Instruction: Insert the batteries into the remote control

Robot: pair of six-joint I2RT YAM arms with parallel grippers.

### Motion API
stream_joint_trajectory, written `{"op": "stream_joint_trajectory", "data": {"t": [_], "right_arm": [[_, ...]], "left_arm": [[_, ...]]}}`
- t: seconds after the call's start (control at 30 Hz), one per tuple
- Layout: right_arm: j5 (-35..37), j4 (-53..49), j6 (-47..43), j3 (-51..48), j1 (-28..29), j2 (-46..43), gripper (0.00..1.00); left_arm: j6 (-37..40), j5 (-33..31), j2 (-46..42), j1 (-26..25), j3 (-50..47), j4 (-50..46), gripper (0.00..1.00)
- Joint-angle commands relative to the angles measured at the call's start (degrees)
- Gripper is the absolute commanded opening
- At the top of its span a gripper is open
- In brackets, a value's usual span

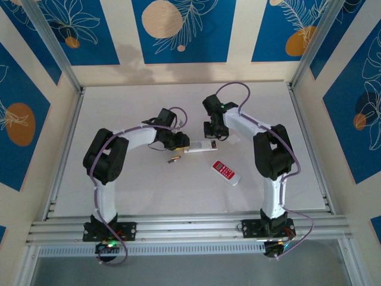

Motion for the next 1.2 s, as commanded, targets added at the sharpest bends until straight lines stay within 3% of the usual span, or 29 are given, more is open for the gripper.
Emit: {"op": "stream_joint_trajectory", "data": {"t": [0.0,0.17,0.4,0.7,0.9,1.03,1.17], "right_arm": [[-3.3,1.1,0.4,-1.6,-0.3,2.5,0.1],[-3.8,1.6,1.6,-4.2,0.2,3.4,0.09],[-2.3,-0.9,0.7,-1.2,0.0,-2.0,0.1],[-4.4,3.9,3.1,-8.0,0.0,1.2,0.1],[-3.1,1.7,1.3,-4.1,-0.8,-3.0,0.12],[-0.9,1.9,-2.5,-3.2,-3.7,-9.5,0.27],[-6.4,3.5,-12.0,-5.5,-10.7,-13.6,0.57]], "left_arm": [[1.2,1.1,0.7,-0.5,1.0,-1.7,0.37],[1.0,1.2,0.9,-0.6,1.0,-1.7,0.37],[1.5,0.8,0.5,-0.5,1.4,-2.2,0.37],[1.6,-0.3,-0.9,-0.5,1.6,-2.3,0.46],[2.8,-1.5,-3.4,-0.1,2.5,-3.5,0.54],[5.0,-4.2,-8.1,-0.1,3.2,-4.4,0.66],[9.8,-6.5,-14.4,-0.1,1.7,-3.6,0.82]]}}
